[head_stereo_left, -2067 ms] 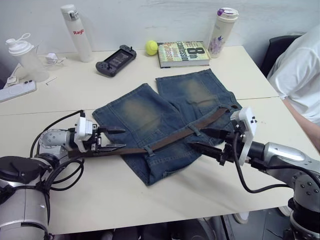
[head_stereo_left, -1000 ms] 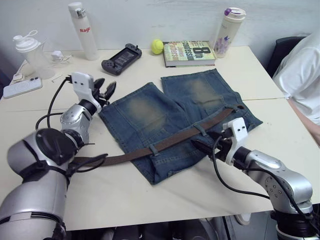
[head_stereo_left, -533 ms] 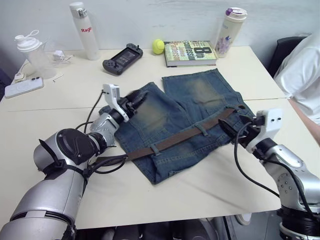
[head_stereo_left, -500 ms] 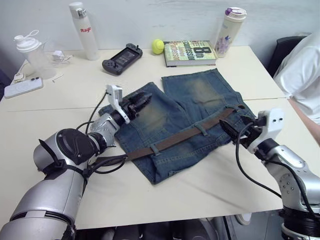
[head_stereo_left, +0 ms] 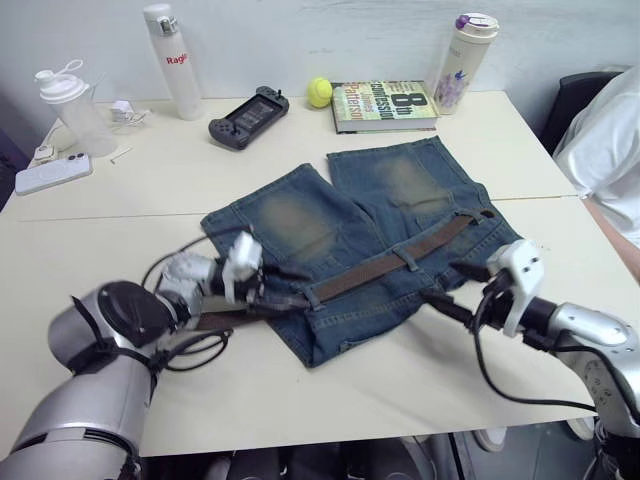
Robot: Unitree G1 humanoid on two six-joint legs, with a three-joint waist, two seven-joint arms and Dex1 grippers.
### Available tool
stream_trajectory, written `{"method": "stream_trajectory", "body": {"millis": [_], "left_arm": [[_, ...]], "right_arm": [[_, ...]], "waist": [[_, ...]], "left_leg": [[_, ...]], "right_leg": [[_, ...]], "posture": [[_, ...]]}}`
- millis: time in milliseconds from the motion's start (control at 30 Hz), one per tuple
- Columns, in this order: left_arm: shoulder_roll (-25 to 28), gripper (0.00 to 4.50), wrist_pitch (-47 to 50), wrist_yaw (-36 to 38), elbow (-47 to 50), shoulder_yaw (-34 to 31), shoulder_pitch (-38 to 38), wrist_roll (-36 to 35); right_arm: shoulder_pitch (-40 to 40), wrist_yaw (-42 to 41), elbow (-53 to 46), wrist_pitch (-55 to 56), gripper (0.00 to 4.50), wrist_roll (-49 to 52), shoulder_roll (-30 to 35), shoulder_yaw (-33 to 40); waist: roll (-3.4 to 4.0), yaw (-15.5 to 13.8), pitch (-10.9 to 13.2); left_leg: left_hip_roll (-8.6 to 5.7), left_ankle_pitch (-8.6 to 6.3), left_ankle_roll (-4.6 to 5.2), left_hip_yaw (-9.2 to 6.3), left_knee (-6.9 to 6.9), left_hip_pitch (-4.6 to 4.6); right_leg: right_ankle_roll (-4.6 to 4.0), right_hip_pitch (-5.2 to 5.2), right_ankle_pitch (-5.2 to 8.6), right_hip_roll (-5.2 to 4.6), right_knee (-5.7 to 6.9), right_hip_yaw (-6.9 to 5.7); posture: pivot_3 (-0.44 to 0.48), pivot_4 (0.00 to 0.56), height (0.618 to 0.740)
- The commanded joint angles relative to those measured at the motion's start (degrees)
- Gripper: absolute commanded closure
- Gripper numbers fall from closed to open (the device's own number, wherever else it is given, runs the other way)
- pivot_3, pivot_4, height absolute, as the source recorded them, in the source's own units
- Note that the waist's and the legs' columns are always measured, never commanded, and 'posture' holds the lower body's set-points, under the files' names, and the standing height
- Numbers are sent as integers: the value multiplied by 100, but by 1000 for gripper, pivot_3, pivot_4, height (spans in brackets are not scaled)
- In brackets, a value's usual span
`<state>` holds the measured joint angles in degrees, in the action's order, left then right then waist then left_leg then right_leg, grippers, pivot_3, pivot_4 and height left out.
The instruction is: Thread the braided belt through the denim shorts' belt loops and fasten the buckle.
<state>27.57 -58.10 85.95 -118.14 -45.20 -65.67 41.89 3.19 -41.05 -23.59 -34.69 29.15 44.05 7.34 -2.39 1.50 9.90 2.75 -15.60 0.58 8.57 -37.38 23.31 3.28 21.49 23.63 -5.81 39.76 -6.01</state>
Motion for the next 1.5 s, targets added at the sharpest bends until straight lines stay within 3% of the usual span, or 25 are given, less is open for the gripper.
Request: {"method": "stream_trajectory", "body": {"millis": [33, 300, 467, 600, 800, 867, 900, 1067, 1167, 1367, 1500], "left_arm": [[-16, 1773, -605, -135, -186, -153, -116, 250], [79, 1773, -958, -297, -186, -117, -25, 653], [341, 1773, -828, -90, -186, -209, -124, 688], [870, 1773, -472, 428, -186, -313, -440, 619], [1498, 1773, 508, 655, -186, -684, -875, 815], [1672, 1773, 786, 638, -186, -644, -1030, 629], [1713, 1773, 924, 491, -186, -604, -1097, 489], [1231, 1773, 1221, -2869, -186, 269, -1263, -168], [758, 1773, 1713, -4265, 233, 790, -1250, -629], [-788, 1773, 4130, -5837, 3223, 1189, -539, -1919], [-1112, 1773, 4757, -6206, 3951, 1207, -426, -2532]], "right_arm": [[-23, -168, -156, 478, 77, -689, 313, -400], [268, -10, 311, 1223, 77, -2612, 730, -1601], [606, 114, 538, 1348, 77, -3123, 432, -2002], [452, 11, 106, 1032, 1303, -2941, 137, -2072], [547, 139, -382, 228, 3721, -2633, -606, -2074], [582, 218, -437, 40, 4130, -2628, -845, -2130], [608, 264, -454, -48, 4130, -2655, -952, -2179], [1009, 544, -624, -878, 4130, -2542, -1914, -2712], [1295, 689, -598, -1361, 4131, -2526, -2384, -2978], [1672, 740, -229, -1384, 4131, -2154, -3039, -2596], [1598, 846, -107, -1264, 4131, -1970, -3088, -2000]], "waist": [[0, -4, 0], [0, 13, 0], [-20, 54, -13], [-27, 70, -17], [-30, 117, -19], [-30, 157, -19], [-30, 169, -19], [-31, 187, -20], [-32, 190, -20], [-32, 178, -20], [-33, 182, -20]], "left_leg": [[-2, -1, 2, -1, -3, -1], [-2, -3, 4, -1, -3, -3], [5, -1, 2, 0, -6, -15], [9, -1, 0, -1, -6, -17], [9, -1, 0, -5, -1, -18], [10, -1, -3, -8, 3, -18], [9, 0, -4, -9, 6, -18], [8, 0, -9, -28, 12, -27], [8, 1, -12, -36, 12, -27], [3, 0, -16, -51, 6, -22], [2, 0, -16, -54, 0, -13]], "right_leg": [[0, -2, 0, -3, 2, -3], [1, -3, 0, -10, 4, -22], [0, -9, 0, -11, 10, -39], [0, -10, 0, -11, 13, -50], [0, -10, 0, -11, 15, -53], [0, -9, 0, -9, 15, -54], [0, -6, 0, -9, 16, -54], [0, -8, 0, -9, 19, -46], [0, -6, 0, -9, 24, -40], [0, -3, -1, -9, 31, -30], [0, -3, -1, -3, 30, -31]], "posture": [[0, 150, 740], [0, 150, 740], [0, 150, 740], [0, 150, 740], [0, 150, 740], [0, 150, 740], [0, 150, 740], [0, 150, 740], [0, 150, 740], [0, 150, 740], [0, 150, 740]]}}
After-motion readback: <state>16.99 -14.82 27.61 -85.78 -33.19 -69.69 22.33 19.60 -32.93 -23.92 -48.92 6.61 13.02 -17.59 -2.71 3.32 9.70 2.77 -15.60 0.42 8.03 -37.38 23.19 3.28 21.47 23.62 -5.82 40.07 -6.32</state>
